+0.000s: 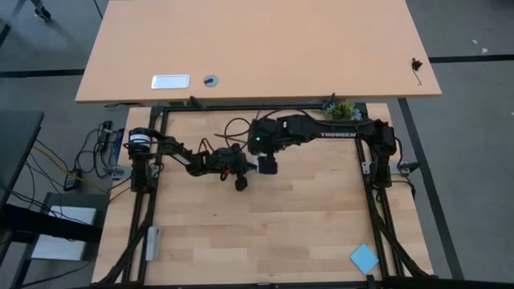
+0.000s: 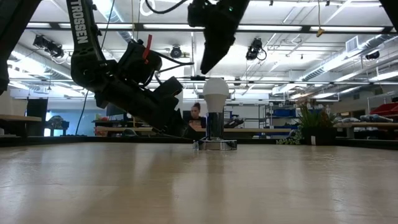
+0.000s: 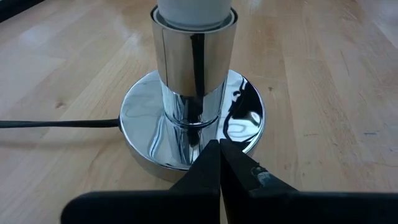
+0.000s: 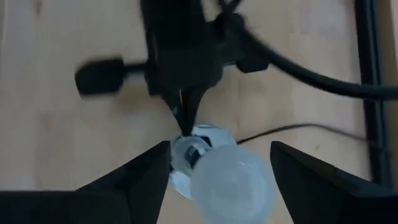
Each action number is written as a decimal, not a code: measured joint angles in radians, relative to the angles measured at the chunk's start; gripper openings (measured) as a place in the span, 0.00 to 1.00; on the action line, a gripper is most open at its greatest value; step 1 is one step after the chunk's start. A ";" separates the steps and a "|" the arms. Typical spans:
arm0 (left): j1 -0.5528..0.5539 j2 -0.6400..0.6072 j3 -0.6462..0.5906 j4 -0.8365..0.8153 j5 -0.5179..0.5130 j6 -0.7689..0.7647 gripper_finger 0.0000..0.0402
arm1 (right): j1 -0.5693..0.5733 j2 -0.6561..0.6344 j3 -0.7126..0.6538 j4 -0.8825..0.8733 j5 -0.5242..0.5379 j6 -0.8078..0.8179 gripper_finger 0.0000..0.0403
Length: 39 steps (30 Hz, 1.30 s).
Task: Screw lightbulb
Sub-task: Remove the lightbulb from the lamp socket
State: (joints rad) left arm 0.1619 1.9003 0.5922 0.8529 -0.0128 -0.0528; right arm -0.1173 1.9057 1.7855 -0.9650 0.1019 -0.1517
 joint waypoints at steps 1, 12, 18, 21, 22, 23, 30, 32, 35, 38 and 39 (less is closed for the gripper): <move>0.000 0.000 0.000 0.000 0.000 0.000 0.01 | 0.002 0.000 0.008 -0.002 0.001 0.060 0.70; 0.000 0.000 0.000 0.000 0.000 0.000 0.01 | -0.005 0.006 0.010 -0.044 0.048 0.553 0.79; 0.000 0.000 0.000 0.000 0.000 0.000 0.01 | -0.032 0.007 -0.021 -0.064 0.086 0.580 0.84; 0.000 0.000 0.000 0.000 0.000 0.000 0.01 | -0.047 0.007 -0.042 -0.051 0.045 0.588 0.85; 0.000 0.000 0.000 0.000 0.000 0.000 0.01 | -0.052 0.006 -0.052 -0.045 0.021 0.598 0.85; 0.000 0.000 0.000 0.000 0.000 0.000 0.01 | -0.057 0.006 -0.061 -0.041 -0.004 0.603 0.85; 0.000 0.000 0.000 0.000 0.000 0.000 0.01 | -0.064 0.008 -0.092 -0.027 -0.043 0.601 0.82; 0.000 0.000 0.000 0.000 0.000 0.000 0.01 | -0.067 0.007 -0.092 -0.023 -0.043 0.585 0.80; 0.000 0.000 0.000 0.000 0.000 0.000 0.01 | -0.073 0.007 -0.092 -0.023 -0.050 0.524 0.75; 0.000 0.000 0.000 0.000 -0.001 0.000 0.01 | -0.081 0.007 -0.092 -0.023 -0.063 0.436 0.71; 0.000 0.000 0.000 0.000 -0.001 0.000 0.01 | -0.085 0.007 -0.092 -0.023 -0.067 0.409 0.69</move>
State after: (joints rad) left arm 0.1619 1.9007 0.5922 0.8532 -0.0133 -0.0527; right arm -0.2021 1.9129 1.6939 -0.9877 0.0346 0.2568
